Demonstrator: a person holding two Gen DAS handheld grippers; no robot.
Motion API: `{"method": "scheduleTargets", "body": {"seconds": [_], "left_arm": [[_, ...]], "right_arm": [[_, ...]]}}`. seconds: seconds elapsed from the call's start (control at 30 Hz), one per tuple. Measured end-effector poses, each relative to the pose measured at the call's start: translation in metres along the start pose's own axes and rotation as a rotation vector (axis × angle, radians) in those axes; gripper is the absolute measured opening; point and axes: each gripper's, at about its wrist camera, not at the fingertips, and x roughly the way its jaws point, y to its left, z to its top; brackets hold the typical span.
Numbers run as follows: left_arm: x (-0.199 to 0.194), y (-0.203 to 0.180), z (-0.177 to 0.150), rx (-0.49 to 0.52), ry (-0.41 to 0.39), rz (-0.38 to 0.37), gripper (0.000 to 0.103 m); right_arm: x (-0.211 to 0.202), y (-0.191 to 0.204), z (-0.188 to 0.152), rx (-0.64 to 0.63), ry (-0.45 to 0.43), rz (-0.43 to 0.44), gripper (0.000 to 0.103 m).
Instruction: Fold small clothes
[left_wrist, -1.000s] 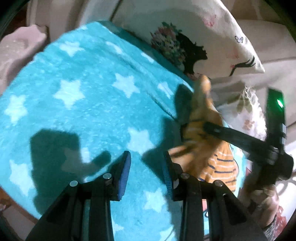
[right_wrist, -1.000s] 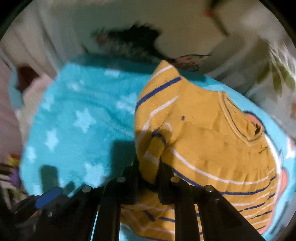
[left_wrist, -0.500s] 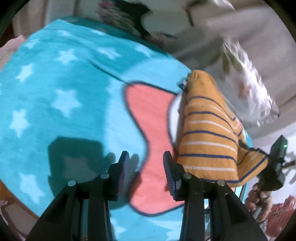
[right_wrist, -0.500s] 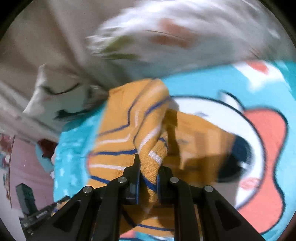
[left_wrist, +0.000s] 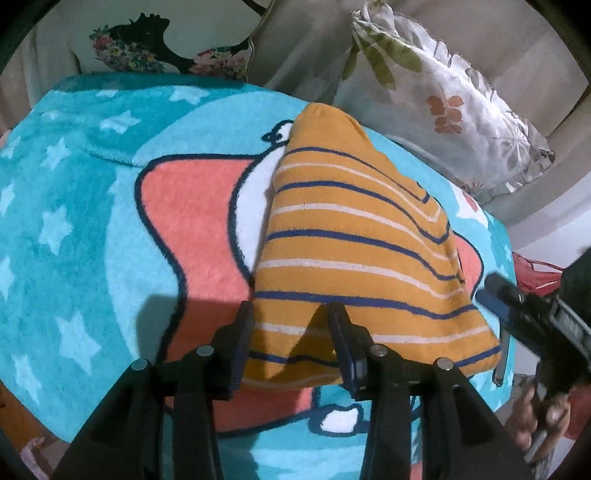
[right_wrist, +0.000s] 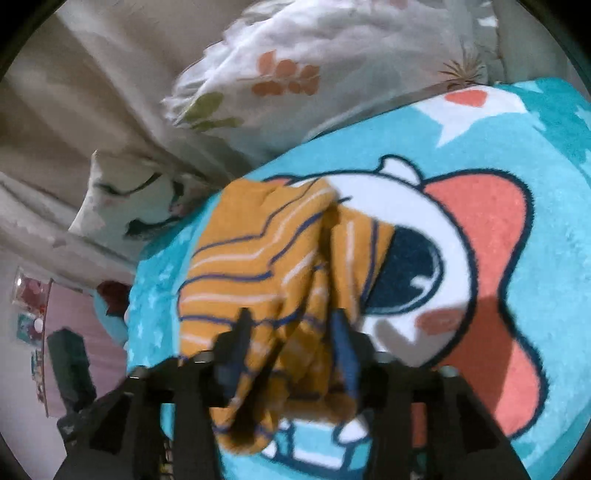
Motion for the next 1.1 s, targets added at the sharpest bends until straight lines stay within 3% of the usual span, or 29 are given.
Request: {"method": "scheduleTargets", "body": {"seconds": [0.1,0.13,0.17,0.2,0.33,0.47,0.57,0.6,0.67,0.77,0.83,0.97,1.1], "left_arm": [[-0.001,0.0,0.002,-0.02,-0.009,0.007,0.042],[-0.001,0.0,0.004,-0.022,-0.012,0.012,0.042],[-0.001,-0.001,0.006,-0.021,-0.015,0.019,0.042],[-0.001,-0.002,0.007,-0.018,-0.015,0.024,0.042],[0.001,-0.016,0.01,0.032,-0.027,0.05,0.05],[0.025,-0.03,0.007,0.092,0.003,0.08,0.053],[0.056,-0.031,0.002,0.105,0.086,0.132,0.054],[0.059,-0.03,0.002,0.109,0.087,0.143,0.055],[0.058,-0.031,0.002,0.12,0.073,0.162,0.061],[0.057,-0.03,0.004,0.125,0.076,0.156,0.061],[0.055,-0.028,0.004,0.112,0.075,0.15,0.062],[0.041,-0.03,0.002,0.121,0.04,0.166,0.062],[0.013,-0.029,0.003,0.146,-0.032,0.198,0.062]], "right_arm": [[0.016,0.011,-0.014,-0.005,0.06,0.026,0.061],[0.02,0.011,-0.019,-0.014,0.076,0.019,0.057],[0.028,0.015,-0.024,-0.043,0.102,0.0,0.041],[0.037,0.019,-0.029,-0.088,0.14,-0.046,0.011],[0.035,0.001,-0.039,-0.088,0.158,-0.134,0.01],[0.037,-0.035,-0.048,-0.005,0.185,-0.153,0.011],[0.038,-0.034,-0.048,-0.025,0.189,-0.155,0.018],[0.034,-0.031,-0.045,-0.037,0.188,-0.147,0.026],[0.018,-0.026,-0.036,-0.034,0.152,-0.121,0.026],[-0.014,-0.01,-0.016,-0.076,0.015,-0.142,0.027],[-0.016,0.003,-0.003,-0.113,-0.024,-0.151,0.027],[0.026,0.02,0.025,-0.16,0.015,-0.121,0.026],[0.085,0.003,0.045,-0.141,0.097,-0.254,0.026]]}}
